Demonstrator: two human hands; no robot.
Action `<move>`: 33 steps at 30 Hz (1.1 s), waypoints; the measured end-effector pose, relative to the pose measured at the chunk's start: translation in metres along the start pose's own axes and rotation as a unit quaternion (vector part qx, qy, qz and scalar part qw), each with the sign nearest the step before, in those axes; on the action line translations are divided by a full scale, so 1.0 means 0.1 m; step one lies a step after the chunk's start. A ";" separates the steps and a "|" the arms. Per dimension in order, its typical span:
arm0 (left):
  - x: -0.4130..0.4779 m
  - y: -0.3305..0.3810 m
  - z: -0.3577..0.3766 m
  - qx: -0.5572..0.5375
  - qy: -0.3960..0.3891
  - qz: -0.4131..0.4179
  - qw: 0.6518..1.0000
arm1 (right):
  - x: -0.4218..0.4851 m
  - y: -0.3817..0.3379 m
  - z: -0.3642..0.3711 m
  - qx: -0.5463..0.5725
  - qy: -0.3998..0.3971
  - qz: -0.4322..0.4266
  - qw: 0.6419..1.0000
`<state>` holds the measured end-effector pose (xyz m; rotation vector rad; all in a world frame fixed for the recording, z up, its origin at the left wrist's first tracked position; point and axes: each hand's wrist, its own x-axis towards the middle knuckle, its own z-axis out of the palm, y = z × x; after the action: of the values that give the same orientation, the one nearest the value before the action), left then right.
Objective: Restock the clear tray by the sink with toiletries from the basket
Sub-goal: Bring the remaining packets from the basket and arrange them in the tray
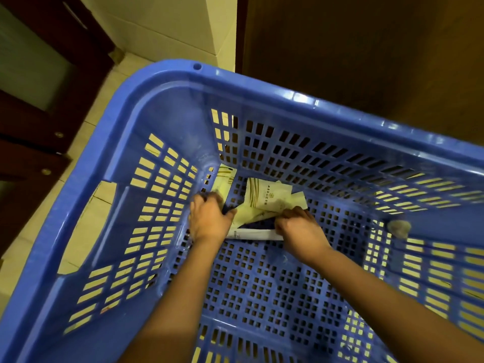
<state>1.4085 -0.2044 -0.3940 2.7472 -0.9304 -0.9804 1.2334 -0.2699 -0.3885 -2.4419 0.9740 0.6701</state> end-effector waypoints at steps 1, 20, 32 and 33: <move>0.00 0.01 0.01 0.003 -0.002 0.006 1.000 | 0.02 0.00 0.00 0.001 0.003 0.007 1.000; -0.03 0.09 0.12 -0.007 -0.111 0.085 0.990 | 0.34 0.09 0.00 0.053 0.113 0.012 0.992; -0.18 0.09 0.01 -0.306 -0.277 -0.032 0.910 | -0.08 0.08 -0.01 0.241 0.228 0.087 0.939; -0.20 0.08 0.01 -0.315 -0.275 -0.039 0.908 | -0.13 0.07 -0.01 0.302 0.210 0.116 0.923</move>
<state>1.3920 -0.1995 -0.3818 2.0035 -0.4161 -1.7511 1.2204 -0.2678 -0.3815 -1.9517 1.4004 -0.1118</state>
